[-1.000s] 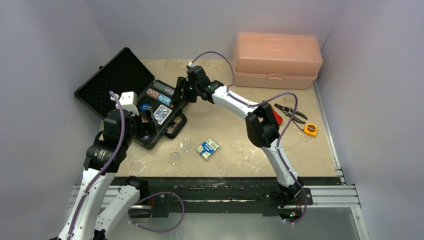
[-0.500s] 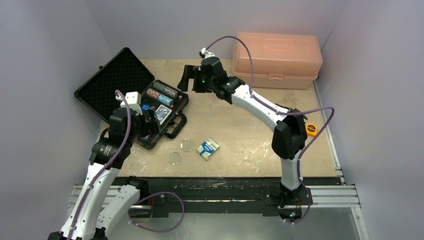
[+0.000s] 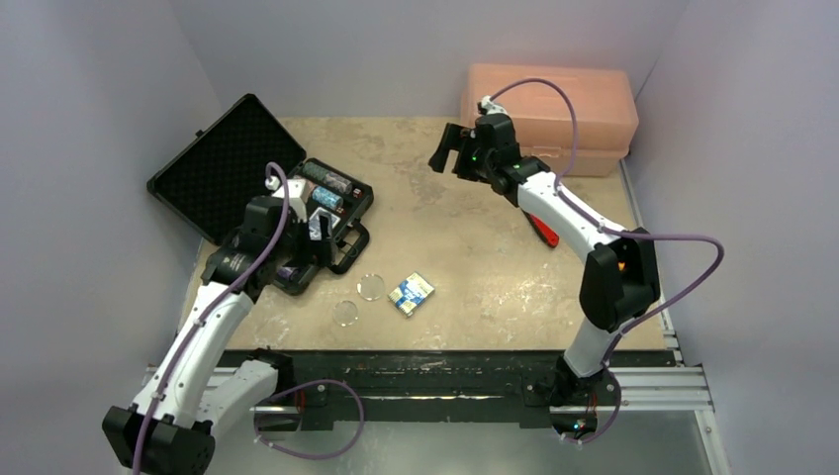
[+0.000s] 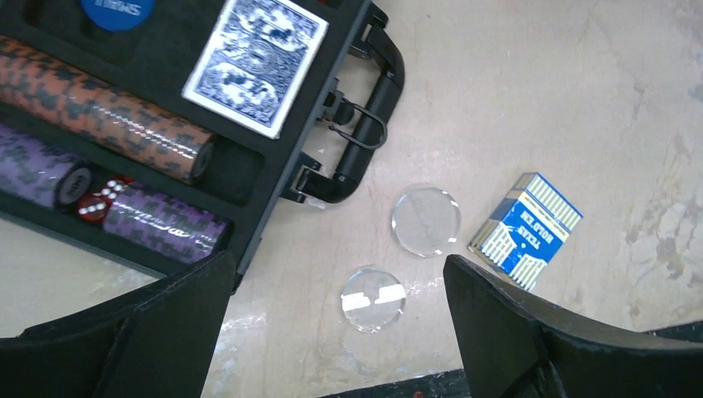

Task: Pack up texas hold em set

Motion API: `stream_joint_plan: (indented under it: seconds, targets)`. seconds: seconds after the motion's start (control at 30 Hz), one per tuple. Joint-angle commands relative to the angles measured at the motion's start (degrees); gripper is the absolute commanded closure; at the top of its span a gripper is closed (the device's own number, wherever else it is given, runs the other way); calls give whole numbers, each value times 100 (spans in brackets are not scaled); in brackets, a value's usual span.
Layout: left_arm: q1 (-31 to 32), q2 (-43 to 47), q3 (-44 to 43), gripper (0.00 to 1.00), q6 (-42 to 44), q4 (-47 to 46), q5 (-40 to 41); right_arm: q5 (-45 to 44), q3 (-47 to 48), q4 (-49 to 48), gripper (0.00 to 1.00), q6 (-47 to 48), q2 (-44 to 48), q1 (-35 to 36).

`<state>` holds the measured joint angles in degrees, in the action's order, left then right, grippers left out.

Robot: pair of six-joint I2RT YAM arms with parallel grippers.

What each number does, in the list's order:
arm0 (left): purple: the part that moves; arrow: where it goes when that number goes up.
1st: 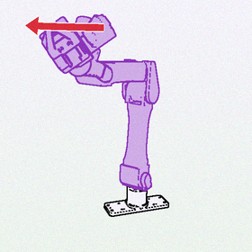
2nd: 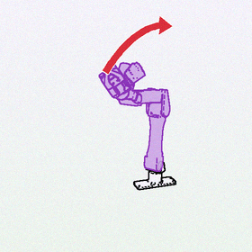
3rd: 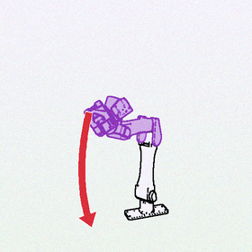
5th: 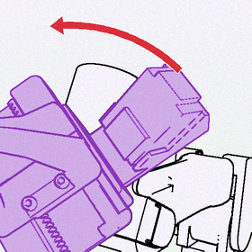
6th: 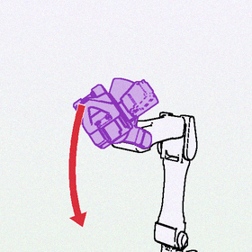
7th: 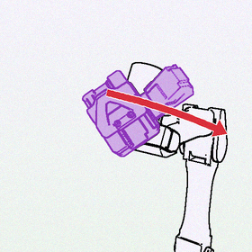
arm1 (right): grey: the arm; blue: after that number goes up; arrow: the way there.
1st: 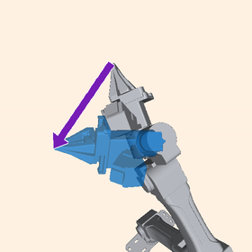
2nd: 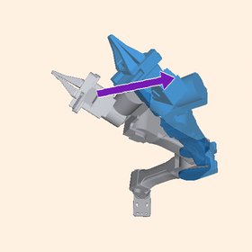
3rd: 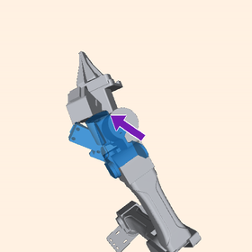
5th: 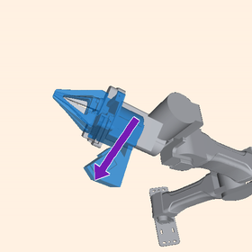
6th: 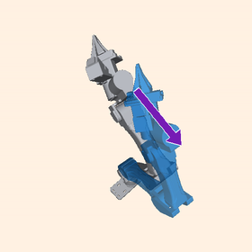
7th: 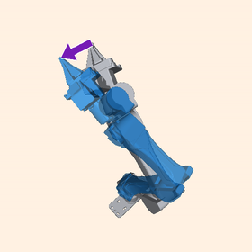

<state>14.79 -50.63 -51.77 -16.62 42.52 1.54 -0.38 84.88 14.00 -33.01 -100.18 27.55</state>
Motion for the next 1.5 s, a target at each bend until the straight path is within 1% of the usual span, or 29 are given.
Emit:
stream_joint_plan:
  seconds: [0.0,0.23,0.37,0.47,0.63,0.93,1.07,1.27,1.47]
  targets:
    - [200,-367,-241,2,200,-182,-690,-119,-273,-311,1,144,496,-174]
    - [1035,-1076,-500,2,410,-338,-648,-377,-997,-528,1,77,1068,-248]
    - [1565,-1426,-646,2,629,-515,-567,-1125,-1470,-597,1,-26,1628,-266]
    - [1913,-1779,-778,3,756,-613,-411,-1783,-2069,-949,1,-108,2254,-267]
    - [2461,-2432,-1007,3,877,-640,46,-2353,-1958,-555,1,67,2494,-263]
    - [3046,-3443,-1347,2,1178,-583,153,-2613,-2172,-417,1,181,2746,-260]
    - [3234,-3712,-1353,1,1270,-667,-12,-2667,-2204,-299,1,190,2826,-255]
    - [3568,-4239,-1448,0,1204,-731,2,-2835,-2364,-345,1,216,2920,-254]
    - [3691,-4609,-1428,0,1123,-883,-128,-2829,-2370,-409,1,301,2958,-198]
